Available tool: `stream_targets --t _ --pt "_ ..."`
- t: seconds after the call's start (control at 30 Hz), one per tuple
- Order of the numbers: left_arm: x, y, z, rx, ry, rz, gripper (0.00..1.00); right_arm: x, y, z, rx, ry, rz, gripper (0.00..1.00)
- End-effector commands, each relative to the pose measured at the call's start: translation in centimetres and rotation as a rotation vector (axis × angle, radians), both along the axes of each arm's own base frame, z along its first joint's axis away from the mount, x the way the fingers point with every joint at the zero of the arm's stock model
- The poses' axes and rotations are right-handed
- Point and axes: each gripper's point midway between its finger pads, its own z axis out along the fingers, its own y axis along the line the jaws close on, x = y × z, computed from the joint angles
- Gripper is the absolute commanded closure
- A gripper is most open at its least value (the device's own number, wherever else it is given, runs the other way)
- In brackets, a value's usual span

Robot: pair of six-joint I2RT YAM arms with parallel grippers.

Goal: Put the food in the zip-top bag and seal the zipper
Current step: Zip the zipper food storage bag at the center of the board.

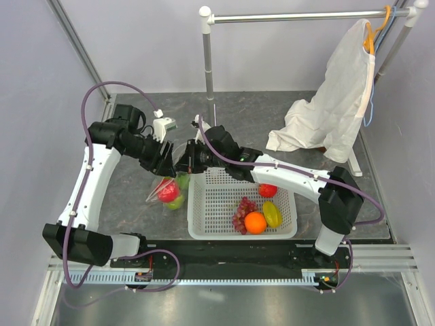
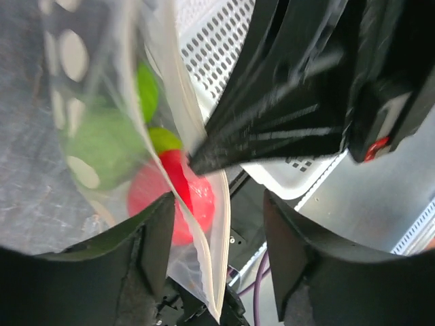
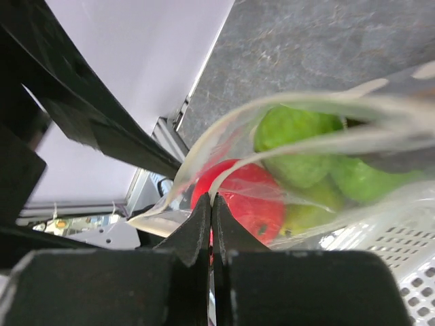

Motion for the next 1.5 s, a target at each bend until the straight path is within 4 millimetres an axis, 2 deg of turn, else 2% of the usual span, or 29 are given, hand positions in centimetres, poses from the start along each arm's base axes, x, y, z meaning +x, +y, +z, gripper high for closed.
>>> stream_targets --t 0.0,0.23,0.47,0.57,0.73,1.07,1.17,1.27,1.3,1.37,1.4,1.47 --pt "-1.4 -0.1 -1.3 -0.014 0.05 -0.015 0.36 1.7 0.0 1.0 0.026 -0.046 -0.035 1.0" --pt "-0.5 0.3 -2.5 0.015 0.018 0.018 0.35 1.7 -0.2 0.3 0.013 -0.038 -0.043 1.0" --pt "1.5 1.2 -2.5 0.08 -0.083 0.072 0.44 1.8 0.1 0.2 0.024 -0.019 -0.048 1.0" --pt "2.0 1.9 -3.1 0.149 -0.103 0.091 0.46 1.8 0.1 0.6 0.029 -0.028 -0.048 1.0" --pt "1.2 1.4 -3.0 0.143 -0.101 0.06 0.4 2.1 0.1 0.7 0.027 -0.04 -0.053 1.0" --pt "0.6 -0.2 -3.4 0.145 -0.086 0.021 0.4 2.7 0.5 1.5 0.048 -0.026 -0.088 1.0" --pt "0.9 -0.2 -3.2 0.155 -0.102 0.033 0.41 2.8 0.6 1.6 0.055 -0.018 -0.095 1.0" --pt "1.6 0.5 -3.3 0.195 -0.126 0.066 0.5 2.7 0.4 1.5 0.05 -0.017 -0.093 1.0" --pt "1.8 1.0 -3.5 0.219 -0.13 0.081 0.58 2.6 0.3 1.7 0.054 -0.019 -0.091 1.0" --pt "2.1 1.5 -3.7 0.246 -0.139 0.101 0.65 2.4 0.1 1.8 0.056 -0.016 -0.087 1.0" --pt "2.3 2.0 -3.9 0.272 -0.145 0.113 0.74 2.2 0.0 2.1 0.062 -0.019 -0.083 1.0" --pt "2.8 2.6 -4.1 0.307 -0.151 0.141 0.82 2.1 -0.2 2.7 0.068 -0.036 -0.072 0.99"
